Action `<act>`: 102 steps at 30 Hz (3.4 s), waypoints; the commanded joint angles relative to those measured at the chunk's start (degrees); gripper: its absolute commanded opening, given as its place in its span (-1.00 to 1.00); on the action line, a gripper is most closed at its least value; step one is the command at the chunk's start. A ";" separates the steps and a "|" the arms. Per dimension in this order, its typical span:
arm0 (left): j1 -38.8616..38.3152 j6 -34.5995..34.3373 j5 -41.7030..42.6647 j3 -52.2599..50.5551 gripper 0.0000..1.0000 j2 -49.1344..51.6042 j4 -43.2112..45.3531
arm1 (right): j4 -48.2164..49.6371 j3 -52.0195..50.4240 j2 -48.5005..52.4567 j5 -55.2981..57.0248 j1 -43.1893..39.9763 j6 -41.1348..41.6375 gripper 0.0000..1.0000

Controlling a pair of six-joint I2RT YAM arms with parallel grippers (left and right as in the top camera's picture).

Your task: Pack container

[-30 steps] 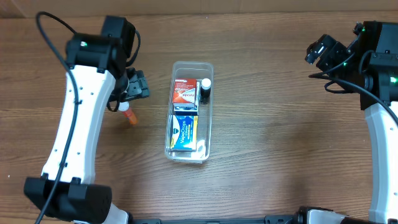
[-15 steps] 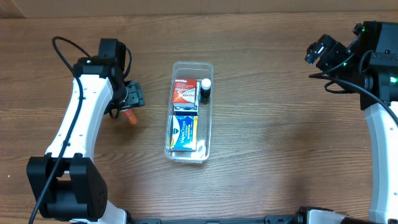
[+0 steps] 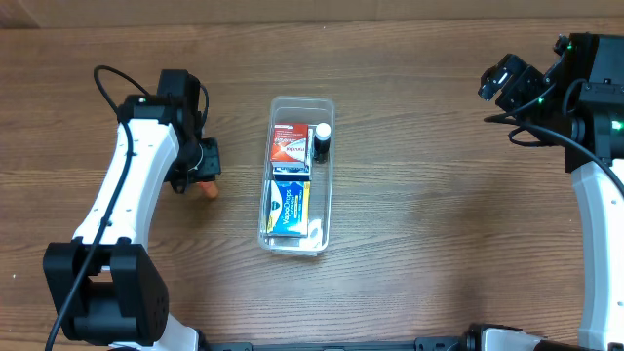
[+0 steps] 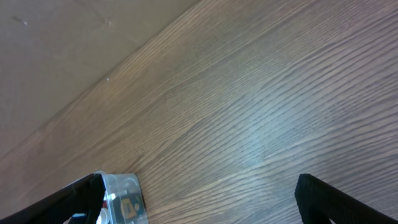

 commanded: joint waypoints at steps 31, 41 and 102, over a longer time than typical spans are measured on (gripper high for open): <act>-29.16 -9.62 4.92 7.78 -0.37 0.09 5.88 | 0.22 0.28 -0.26 -0.35 0.00 -0.37 1.00; -29.16 -9.44 3.93 -1.01 -0.28 0.35 18.78 | 0.24 0.28 -0.26 -0.35 0.00 -0.37 1.00; -10.60 18.36 1.01 21.33 1.00 -31.30 1.42 | 0.22 0.28 -0.26 -0.35 0.00 -0.37 1.00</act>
